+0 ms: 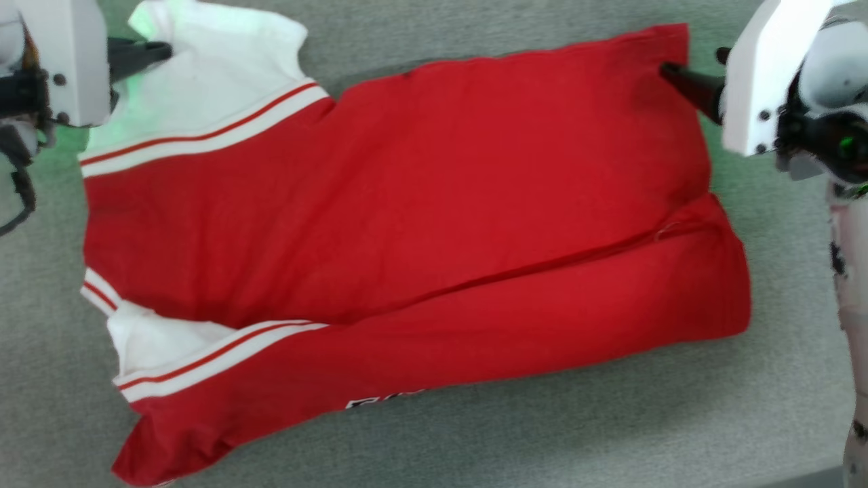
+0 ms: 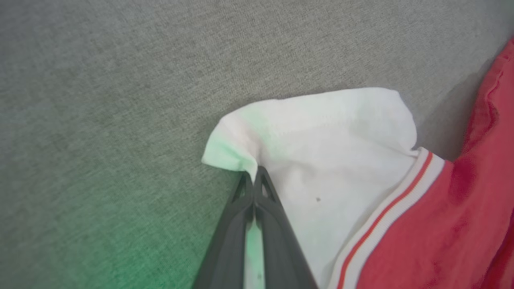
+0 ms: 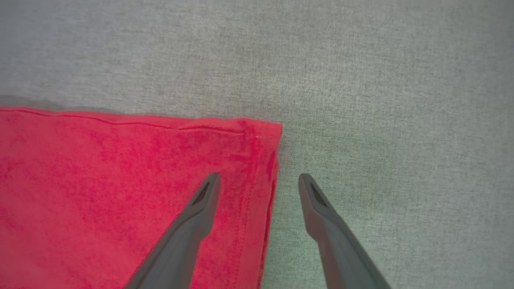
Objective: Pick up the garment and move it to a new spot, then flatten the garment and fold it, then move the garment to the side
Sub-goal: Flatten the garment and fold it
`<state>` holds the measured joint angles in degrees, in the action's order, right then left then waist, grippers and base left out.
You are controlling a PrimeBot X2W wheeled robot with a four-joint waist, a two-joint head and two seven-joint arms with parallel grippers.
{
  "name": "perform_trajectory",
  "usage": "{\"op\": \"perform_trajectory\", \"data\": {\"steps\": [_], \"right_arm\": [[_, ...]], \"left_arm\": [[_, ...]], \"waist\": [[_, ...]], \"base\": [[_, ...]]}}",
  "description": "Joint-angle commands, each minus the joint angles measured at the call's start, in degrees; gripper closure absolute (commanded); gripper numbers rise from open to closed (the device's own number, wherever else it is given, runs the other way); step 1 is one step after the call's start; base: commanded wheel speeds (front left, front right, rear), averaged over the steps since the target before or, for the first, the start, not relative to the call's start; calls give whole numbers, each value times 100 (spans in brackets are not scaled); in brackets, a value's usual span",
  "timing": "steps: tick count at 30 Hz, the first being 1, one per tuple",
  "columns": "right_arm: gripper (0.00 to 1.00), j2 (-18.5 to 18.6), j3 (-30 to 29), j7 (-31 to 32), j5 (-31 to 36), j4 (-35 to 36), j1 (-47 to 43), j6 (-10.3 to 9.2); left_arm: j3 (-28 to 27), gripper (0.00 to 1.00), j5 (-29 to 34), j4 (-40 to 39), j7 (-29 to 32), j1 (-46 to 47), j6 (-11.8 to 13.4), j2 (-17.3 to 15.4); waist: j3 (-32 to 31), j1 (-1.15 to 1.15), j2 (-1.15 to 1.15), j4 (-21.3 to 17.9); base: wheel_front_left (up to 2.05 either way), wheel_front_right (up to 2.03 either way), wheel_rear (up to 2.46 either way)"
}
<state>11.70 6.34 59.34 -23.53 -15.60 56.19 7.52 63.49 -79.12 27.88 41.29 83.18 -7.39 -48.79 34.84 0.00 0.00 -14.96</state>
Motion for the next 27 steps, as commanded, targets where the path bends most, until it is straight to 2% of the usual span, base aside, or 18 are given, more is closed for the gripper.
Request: {"op": "perform_trajectory", "data": {"steps": [1, 9, 11, 12, 13, 21, 27], "right_arm": [[0, 18, -36, 13, 42, -27, 49, -7], [0, -17, -340, -28, 213, -479, 229, -7], [58, -16, -350, -124, 191, -542, 244, -6], [76, -3, -361, -188, 188, -574, 246, -7], [100, 19, -344, -243, 182, -600, 240, -6], [100, 444, 61, -990, -23, -576, 7, -7], [100, 965, 537, -1437, -427, -268, -412, -6]], "left_arm": [[97, 100, -9, 6, 32, -96, -12, 32], [297, 100, -173, -231, -189, 10, -12, 65], [345, 100, -194, -288, -276, 8, -12, 90], [358, 100, -222, -315, -326, -1, -12, 108], [360, 100, -263, -336, -397, -17, -13, 129], [377, 100, -448, -497, -1045, -83, -13, 184], [409, 100, -621, -987, -1694, -370, -13, 114]], "waist": [[73, 0, 0, 98], [173, 0, 0, 288], [175, 0, 0, 329], [172, 0, 0, 350], [160, 0, 0, 371], [-190, 0, 0, 567], [-680, 0, 0, 759]], "base": [[0, 0, 0], [0, 0, 0], [0, 0, 0], [0, 0, 0], [0, 0, 0], [0, 0, 0], [0, 0, 0]]}}
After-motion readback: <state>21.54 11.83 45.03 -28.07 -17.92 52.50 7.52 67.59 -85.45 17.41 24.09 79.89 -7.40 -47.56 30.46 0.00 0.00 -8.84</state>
